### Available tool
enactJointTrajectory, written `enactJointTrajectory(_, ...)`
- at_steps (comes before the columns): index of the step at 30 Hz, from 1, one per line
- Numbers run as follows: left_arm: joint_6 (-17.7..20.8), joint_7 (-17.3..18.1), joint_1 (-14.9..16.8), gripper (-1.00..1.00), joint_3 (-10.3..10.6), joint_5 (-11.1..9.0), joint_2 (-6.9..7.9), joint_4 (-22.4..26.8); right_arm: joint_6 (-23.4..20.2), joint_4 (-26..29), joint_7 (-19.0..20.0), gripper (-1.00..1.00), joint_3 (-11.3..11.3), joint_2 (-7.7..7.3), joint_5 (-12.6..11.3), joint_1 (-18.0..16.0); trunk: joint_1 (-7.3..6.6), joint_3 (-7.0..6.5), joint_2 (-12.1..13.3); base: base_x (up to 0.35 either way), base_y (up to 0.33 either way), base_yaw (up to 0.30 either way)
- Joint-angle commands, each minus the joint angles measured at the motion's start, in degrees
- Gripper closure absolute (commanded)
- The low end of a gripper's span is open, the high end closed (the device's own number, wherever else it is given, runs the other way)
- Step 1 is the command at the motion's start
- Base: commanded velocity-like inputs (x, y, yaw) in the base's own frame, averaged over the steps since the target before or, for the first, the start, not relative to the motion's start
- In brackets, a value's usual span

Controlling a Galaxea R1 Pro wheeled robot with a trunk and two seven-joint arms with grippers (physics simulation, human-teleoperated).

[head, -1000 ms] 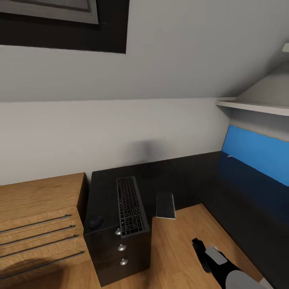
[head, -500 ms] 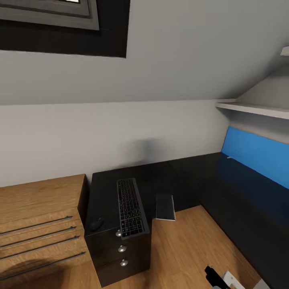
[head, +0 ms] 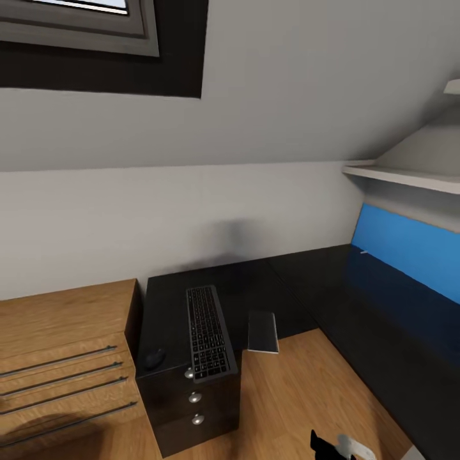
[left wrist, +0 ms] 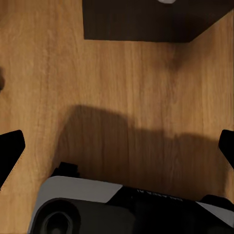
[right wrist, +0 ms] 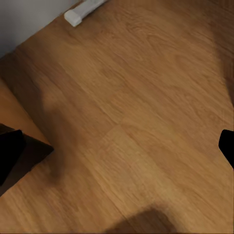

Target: In the bedroom, organize the workspace by keeping the computer under the desk, ensuring the monitor is on the desk, placing the keyboard on the desk next to the monitor, placing the mouse on the desk next to the keyboard, moving the folder from the swivel chair onto the desk next to the mouse, stacking the notebook on top of the folder with the pen on top of the notebook, and positioning the swivel chair next to the desk.

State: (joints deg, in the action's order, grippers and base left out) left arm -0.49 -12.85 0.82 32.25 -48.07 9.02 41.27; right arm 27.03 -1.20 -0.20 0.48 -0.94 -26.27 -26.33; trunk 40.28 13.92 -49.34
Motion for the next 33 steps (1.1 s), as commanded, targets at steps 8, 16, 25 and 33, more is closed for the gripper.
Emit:
enactJointTrajectory(8, -4.3, -0.6, 0.1, -1.00, 0.6, 0.7, -0.18, 0.1, 2.6, -0.2, 0.9, -1.00, 0.1, 0.75, 6.1, 1.9, -1.75, -1.36, 3.2, 0.000, 0.000, 0.000)
enactJointTrajectory(16, -5.7, -0.8, 0.1, -1.00, 0.7, 0.9, -0.29, -0.1, 2.9, -0.1, 1.0, -1.00, 0.0, 3.20, 7.2, 2.5, -3.07, -2.44, 5.6, 0.000, 0.000, 0.000)
enactJointTrajectory(25, -5.7, -1.0, 0.1, -1.00, 0.5, 0.7, -0.23, -0.1, 3.1, -0.1, 0.5, -1.00, 0.0, 3.87, 8.7, 2.5, -5.05, -4.06, 9.2, -0.011, -0.010, 0.020)
enactJointTrajectory(33, -5.6, -1.1, 0.1, -1.00, 0.7, 0.7, -0.29, -0.1, 3.2, 0.0, 0.5, -1.00, 0.0, 3.88, 8.7, 2.5, -6.81, -5.49, 12.4, -0.172, -0.183, 0.241)
